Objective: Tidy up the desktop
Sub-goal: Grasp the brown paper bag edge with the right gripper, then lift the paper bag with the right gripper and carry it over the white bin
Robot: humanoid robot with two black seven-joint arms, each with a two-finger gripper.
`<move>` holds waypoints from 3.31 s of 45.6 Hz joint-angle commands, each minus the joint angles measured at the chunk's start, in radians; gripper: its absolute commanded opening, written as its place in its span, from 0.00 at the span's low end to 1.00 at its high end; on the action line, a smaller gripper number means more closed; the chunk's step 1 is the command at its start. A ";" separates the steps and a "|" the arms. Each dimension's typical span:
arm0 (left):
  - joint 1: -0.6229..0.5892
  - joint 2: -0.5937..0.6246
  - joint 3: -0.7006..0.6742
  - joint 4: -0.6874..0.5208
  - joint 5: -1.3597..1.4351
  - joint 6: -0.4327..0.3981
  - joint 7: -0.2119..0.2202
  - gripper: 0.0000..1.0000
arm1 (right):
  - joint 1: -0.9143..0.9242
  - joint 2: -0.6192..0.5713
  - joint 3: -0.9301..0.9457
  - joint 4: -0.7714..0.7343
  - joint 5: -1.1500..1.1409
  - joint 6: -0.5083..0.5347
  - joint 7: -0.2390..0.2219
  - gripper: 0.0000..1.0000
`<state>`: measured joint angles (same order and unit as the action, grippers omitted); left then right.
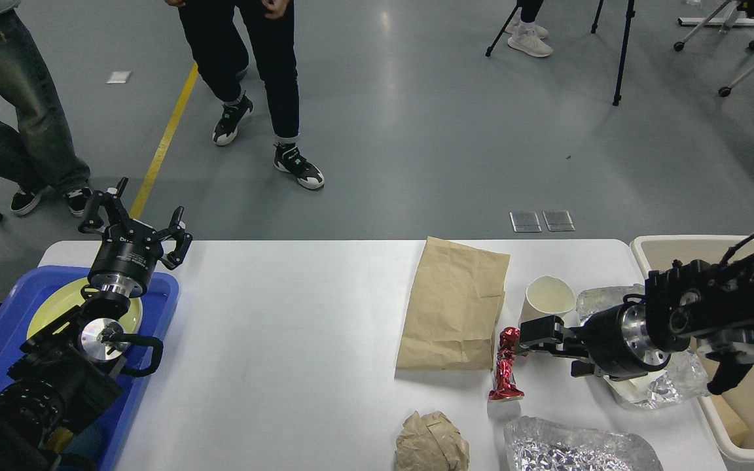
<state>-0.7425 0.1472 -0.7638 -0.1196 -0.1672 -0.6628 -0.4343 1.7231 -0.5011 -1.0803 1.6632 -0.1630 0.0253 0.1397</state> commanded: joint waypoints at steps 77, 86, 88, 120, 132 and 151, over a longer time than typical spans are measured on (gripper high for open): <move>-0.001 0.000 0.000 0.000 0.000 -0.003 0.000 0.96 | -0.444 0.389 0.207 -0.477 0.240 -0.393 0.000 0.35; -0.001 0.000 0.000 0.000 0.000 -0.001 0.000 0.96 | -0.448 0.388 0.203 -0.482 0.223 -0.389 0.000 0.00; -0.001 0.000 0.000 0.000 0.000 -0.003 0.000 0.96 | -0.442 0.388 0.204 -0.482 0.223 -0.390 0.000 0.00; -0.001 0.000 0.000 0.000 0.000 -0.005 0.000 0.96 | -0.260 0.372 0.207 -0.335 0.223 -0.349 0.003 0.00; 0.000 0.000 0.000 0.000 0.000 -0.003 0.000 0.96 | 0.116 0.202 0.194 -0.129 0.080 -0.027 0.003 0.00; -0.001 0.002 0.000 0.000 0.000 -0.003 0.000 0.96 | 0.610 -0.057 0.258 0.012 -0.354 0.648 0.004 0.00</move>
<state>-0.7432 0.1478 -0.7639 -0.1196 -0.1672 -0.6658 -0.4339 2.2601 -0.5166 -0.8470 1.6222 -0.4855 0.6231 0.1441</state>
